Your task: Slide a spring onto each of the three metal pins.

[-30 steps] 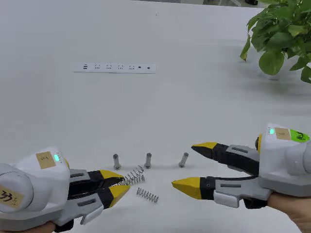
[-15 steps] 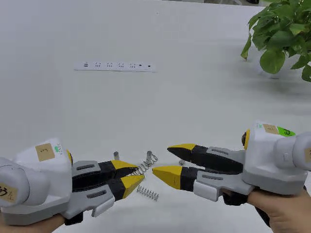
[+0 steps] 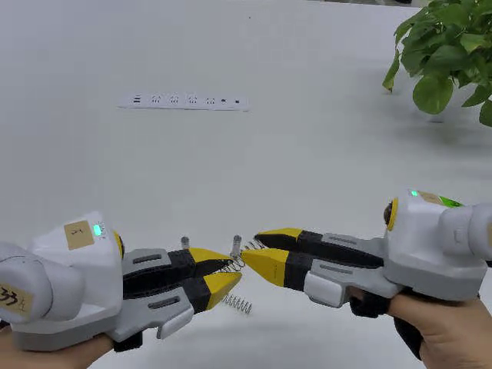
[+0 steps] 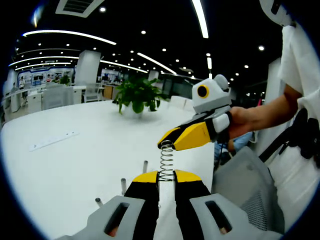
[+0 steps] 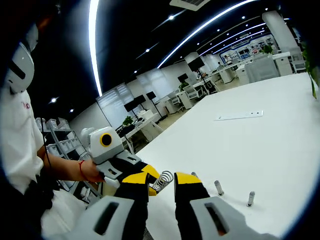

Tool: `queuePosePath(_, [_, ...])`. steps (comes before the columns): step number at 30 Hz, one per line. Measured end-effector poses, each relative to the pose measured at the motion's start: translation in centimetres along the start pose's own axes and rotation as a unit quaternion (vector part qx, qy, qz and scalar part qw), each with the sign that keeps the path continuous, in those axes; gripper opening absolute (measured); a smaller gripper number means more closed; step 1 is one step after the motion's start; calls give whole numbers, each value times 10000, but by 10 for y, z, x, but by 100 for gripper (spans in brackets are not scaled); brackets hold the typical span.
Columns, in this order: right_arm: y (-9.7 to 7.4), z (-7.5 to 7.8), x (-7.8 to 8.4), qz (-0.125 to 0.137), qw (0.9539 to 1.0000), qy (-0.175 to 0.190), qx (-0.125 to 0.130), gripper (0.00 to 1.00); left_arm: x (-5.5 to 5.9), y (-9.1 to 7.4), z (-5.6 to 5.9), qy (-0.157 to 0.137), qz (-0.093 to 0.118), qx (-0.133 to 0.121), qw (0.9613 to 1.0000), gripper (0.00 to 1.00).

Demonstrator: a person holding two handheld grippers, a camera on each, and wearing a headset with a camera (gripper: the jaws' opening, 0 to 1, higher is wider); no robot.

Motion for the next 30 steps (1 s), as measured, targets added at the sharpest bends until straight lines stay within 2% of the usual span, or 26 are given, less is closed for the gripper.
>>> queuePosePath(7, [-1, 1, -1, 12, 10000, 7, -17, 12, -1, 0, 1, -2, 23, 43, 10000, 10])
queuePosePath(18, [-2, 1, -1, -55, 9999, -96, -49, 12, 1, 1, 2, 34, -33, 84, 10000, 10])
queuePosePath(30, [1, -8, -1, -427, 9965, -711, -105, 12, 8, 5, 4, 198, -327, 89, 9992, 12])
Point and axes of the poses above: the centre of the closed fingertips' face, and the gripper's own axes: y roughly forward along the fingers, z roughly to its right, x roughly out of its underside, the point moved 5 cm from there along -y, roughly backward along the fingers, and after that the axes turned 8 degrees about -y, right-handed, at the moved point
